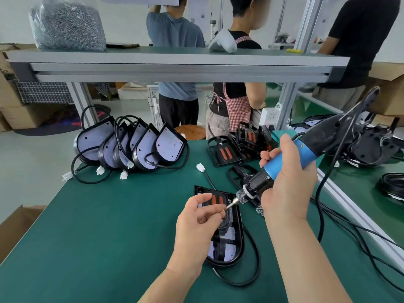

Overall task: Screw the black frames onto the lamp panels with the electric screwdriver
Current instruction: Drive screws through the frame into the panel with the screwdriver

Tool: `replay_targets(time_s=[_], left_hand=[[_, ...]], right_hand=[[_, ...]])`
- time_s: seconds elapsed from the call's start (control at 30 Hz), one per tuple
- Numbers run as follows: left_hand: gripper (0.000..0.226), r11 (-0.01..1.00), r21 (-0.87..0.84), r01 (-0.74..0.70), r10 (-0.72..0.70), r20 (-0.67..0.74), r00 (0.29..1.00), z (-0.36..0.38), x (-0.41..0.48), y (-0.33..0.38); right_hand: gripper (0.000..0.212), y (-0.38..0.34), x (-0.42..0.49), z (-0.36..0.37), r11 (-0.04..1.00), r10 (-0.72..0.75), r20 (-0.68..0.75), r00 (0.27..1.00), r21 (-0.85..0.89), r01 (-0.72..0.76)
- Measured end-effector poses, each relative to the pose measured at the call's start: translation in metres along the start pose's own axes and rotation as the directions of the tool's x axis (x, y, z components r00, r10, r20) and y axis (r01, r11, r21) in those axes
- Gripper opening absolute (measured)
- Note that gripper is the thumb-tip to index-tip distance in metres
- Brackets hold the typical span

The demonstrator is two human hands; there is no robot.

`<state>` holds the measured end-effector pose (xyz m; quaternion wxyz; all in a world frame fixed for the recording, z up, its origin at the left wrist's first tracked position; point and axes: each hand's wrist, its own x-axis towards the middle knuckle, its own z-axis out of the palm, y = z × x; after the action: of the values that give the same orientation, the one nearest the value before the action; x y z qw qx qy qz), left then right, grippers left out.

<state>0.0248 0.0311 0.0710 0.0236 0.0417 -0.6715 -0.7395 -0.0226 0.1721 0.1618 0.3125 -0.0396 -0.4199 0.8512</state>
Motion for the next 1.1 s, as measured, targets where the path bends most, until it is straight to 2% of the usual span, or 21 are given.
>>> replay_targets(time_s=[0.1, 0.17, 0.23, 0.3, 0.37, 0.43, 0.47, 0.53, 0.63, 1.1], left_hand=[[0.047, 0.989, 0.143, -0.040, 0.043, -0.019, 0.999, -0.004, 0.003, 0.002], [0.044, 0.935, 0.334, -0.118, 0.173, -0.141, 0.975, -0.010, 0.011, 0.002], [0.037, 0.868, 0.487, -0.099, 0.240, -0.236, 0.942, -0.016, 0.022, 0.003], [0.047, 0.857, 0.515, 0.020, 0.128, -0.250, 0.960, -0.018, 0.032, 0.001], [0.076, 0.820, 0.558, 0.124, -0.010, -0.203, 0.979, -0.017, 0.040, -0.001], [0.097, 0.795, 0.577, 0.187, -0.136, -0.131, 0.982, -0.012, 0.045, -0.003], [0.096, 0.787, 0.580, 0.210, -0.180, -0.110, 0.978, -0.010, 0.046, -0.005], [0.076, 0.774, 0.585, 0.242, -0.217, -0.113, 0.969, -0.007, 0.049, -0.007], [0.063, 0.783, 0.570, 0.251, -0.231, -0.109, 0.967, -0.006, 0.050, -0.007], [0.062, 0.817, 0.525, 0.238, -0.214, -0.107, 0.971, -0.008, 0.052, -0.015]], right_hand=[[0.017, -0.001, 0.004, -0.004, 1.000, -0.010, 0.016, 1.000, -0.004, 0.010], [0.017, 0.000, 0.005, -0.009, 0.998, -0.018, 0.032, 0.999, -0.060, 0.020], [0.016, 0.004, 0.004, -0.016, 0.992, -0.011, 0.053, 0.999, -0.127, 0.017], [0.014, 0.011, 0.000, -0.022, 0.987, 0.016, 0.066, 0.998, -0.163, -0.005], [0.014, 0.016, -0.004, -0.027, 0.984, 0.049, 0.065, 0.997, -0.177, -0.037], [0.014, 0.021, -0.006, -0.029, 0.981, 0.076, 0.066, 0.995, -0.186, -0.063], [0.014, 0.023, -0.007, -0.029, 0.980, 0.085, 0.071, 0.994, -0.187, -0.071], [0.014, 0.027, -0.008, -0.030, 0.978, 0.093, 0.078, 0.993, -0.193, -0.077], [0.014, 0.031, -0.008, -0.030, 0.977, 0.098, 0.082, 0.992, -0.199, -0.080], [0.013, 0.044, -0.007, -0.034, 0.971, 0.116, 0.072, 0.991, -0.216, -0.098]])
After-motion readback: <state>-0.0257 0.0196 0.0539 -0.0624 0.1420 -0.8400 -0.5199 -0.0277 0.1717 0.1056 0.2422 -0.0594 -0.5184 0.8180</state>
